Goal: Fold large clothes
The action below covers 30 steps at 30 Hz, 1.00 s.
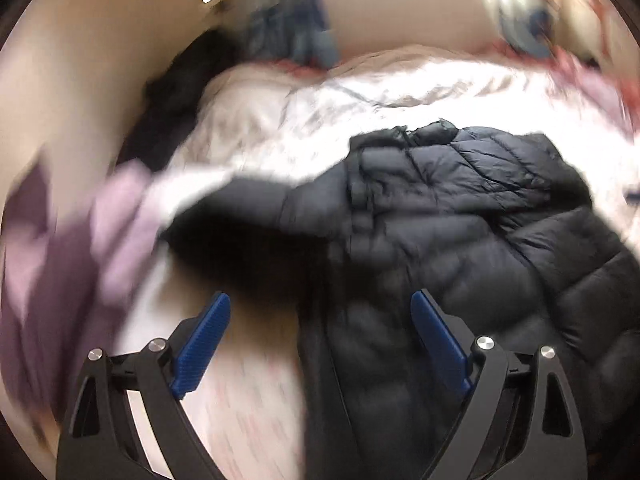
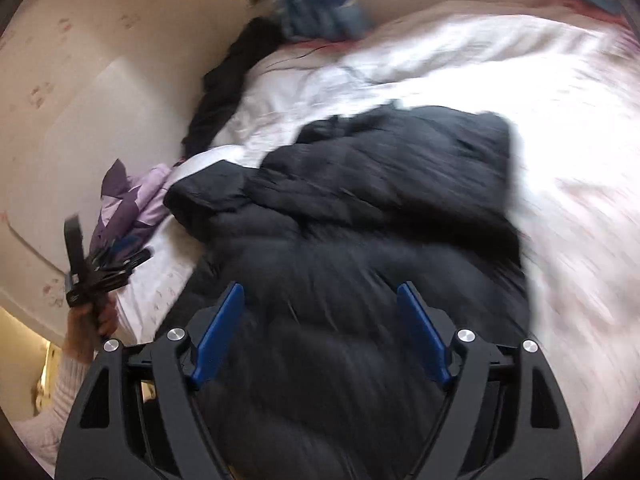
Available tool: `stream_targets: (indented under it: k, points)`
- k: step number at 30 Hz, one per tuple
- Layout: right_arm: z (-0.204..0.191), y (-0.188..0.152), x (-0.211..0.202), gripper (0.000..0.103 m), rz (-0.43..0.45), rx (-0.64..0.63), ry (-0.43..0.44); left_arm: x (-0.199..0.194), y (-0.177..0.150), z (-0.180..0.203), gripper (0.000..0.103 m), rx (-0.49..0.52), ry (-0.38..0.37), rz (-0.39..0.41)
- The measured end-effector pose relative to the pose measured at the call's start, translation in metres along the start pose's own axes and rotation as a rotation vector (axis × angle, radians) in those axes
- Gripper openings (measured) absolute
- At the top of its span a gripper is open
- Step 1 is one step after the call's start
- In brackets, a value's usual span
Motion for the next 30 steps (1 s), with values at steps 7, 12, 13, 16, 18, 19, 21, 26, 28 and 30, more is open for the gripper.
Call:
stream_targets:
  k: [7,12,13,16,18,19,21,26,28,30]
  points:
    - [0.011,0.08,0.126,0.076,0.101,0.051,0.053,0.093,0.039,0.033,0.089,0.481,-0.074,-0.129]
    - [0.031,0.095,0.2,0.076,0.061,0.093,0.011,0.153,0.045,0.027,0.083,0.417,-0.079,-0.271]
    - [0.036,0.089,0.21,0.076,0.044,0.1,0.004,0.162,0.047,0.02,0.066,0.348,-0.109,-0.298]
    - [0.045,0.071,0.223,0.077,0.044,0.085,0.014,0.171,0.045,0.001,0.014,0.247,-0.095,-0.328]
    - [0.046,0.065,0.222,0.077,0.042,0.07,0.014,0.166,0.046,-0.017,0.009,0.175,-0.06,-0.307]
    - [0.043,0.065,0.22,0.077,0.039,0.064,0.001,0.16,0.048,-0.029,0.007,0.126,-0.048,-0.284]
    - [0.03,0.068,0.211,0.076,0.081,0.024,-0.043,0.143,0.054,-0.052,0.006,0.03,-0.042,-0.231]
    - [-0.048,0.076,0.212,0.09,0.099,-0.262,-0.004,0.079,0.075,-0.11,0.006,-0.255,-0.139,-0.026]
    - [-0.086,0.074,0.232,0.092,0.045,-0.413,-0.03,0.051,0.081,-0.13,0.006,-0.344,-0.182,0.06]
    - [-0.116,0.072,0.27,0.096,-0.039,-0.557,-0.176,0.037,0.087,-0.141,0.006,-0.4,-0.223,0.117]
Point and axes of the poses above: each gripper's, at about its wrist camera, not at the fingertips, and x roughly the way its jaws point, z to its right, y to its top, the point moved 2 cm from there along x, roughly the way its jaws point, and after that the axes turned 1 degree about z, right-handed, at the moved point
